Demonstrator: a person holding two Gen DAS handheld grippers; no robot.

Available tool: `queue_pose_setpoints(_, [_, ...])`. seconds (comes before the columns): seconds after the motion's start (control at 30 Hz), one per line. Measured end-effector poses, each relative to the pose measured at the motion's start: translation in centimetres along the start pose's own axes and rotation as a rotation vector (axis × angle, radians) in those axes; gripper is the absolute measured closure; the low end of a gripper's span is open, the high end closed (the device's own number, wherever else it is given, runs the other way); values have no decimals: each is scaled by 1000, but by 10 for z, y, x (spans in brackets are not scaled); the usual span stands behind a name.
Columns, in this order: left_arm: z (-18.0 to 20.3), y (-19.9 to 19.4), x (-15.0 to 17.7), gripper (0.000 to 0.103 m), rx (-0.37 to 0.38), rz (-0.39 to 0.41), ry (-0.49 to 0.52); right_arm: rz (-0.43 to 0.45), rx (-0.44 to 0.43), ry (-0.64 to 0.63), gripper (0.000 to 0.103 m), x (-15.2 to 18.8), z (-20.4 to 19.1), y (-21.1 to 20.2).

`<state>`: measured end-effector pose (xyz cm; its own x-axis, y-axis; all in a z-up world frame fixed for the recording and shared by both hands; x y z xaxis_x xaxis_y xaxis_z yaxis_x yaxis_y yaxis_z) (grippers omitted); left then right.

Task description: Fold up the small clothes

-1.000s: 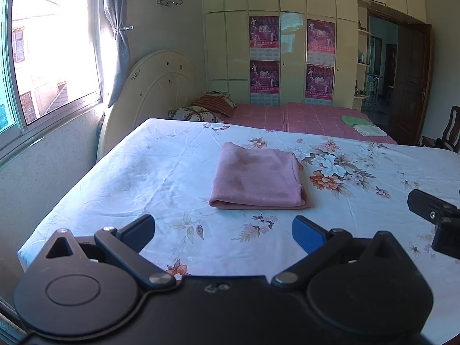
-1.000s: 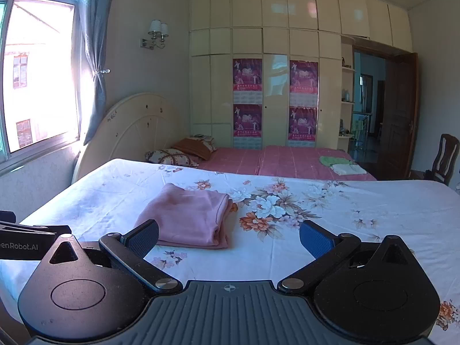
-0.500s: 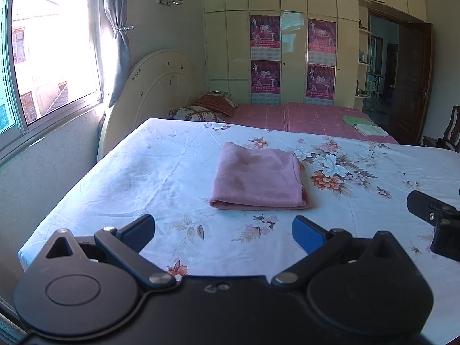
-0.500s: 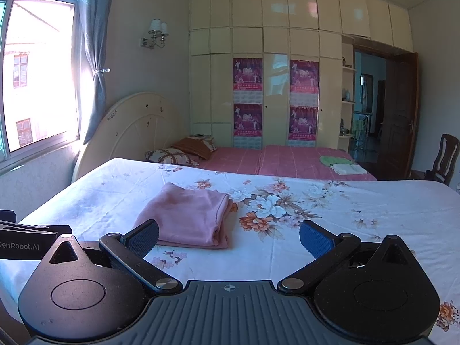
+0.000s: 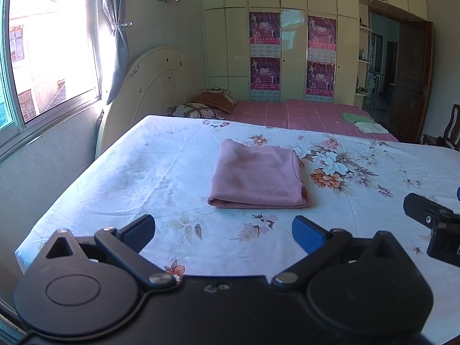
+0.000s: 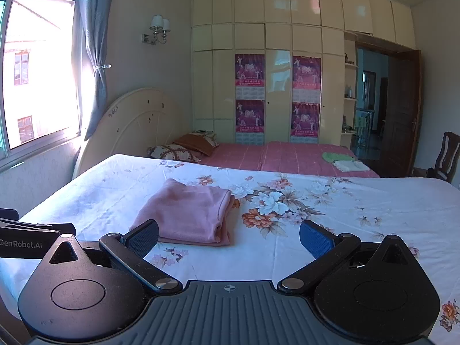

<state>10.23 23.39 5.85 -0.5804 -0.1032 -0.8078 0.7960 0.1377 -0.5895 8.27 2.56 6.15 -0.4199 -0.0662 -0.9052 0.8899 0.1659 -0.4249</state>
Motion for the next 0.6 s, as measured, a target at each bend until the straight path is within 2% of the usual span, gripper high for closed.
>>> queue_pose_setpoints(0.3, [4, 14, 0, 1, 5, -22, 1, -16, -4, 2, 0, 1, 0, 11])
queue_pose_setpoints(0.43, [7, 15, 0, 2, 53, 7, 15, -25, -7, 4, 0, 2, 0, 16])
queue_pose_setpoints(0.6, [13, 26, 1, 3, 69, 15, 37, -41, -10, 7, 0, 6, 1, 27])
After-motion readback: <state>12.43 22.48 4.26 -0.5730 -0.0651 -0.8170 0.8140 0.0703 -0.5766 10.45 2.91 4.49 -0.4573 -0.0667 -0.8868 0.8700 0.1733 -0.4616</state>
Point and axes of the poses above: each gripper's, at about its wrist camera, not at the fingertips, and y roughly the way its jaws point, z to its right, x to its underside, the point moved 2 cm from there along y, roughly the way its jaws point, and after that the axes turned 5 degrees about -y, right-handed, at the moved point
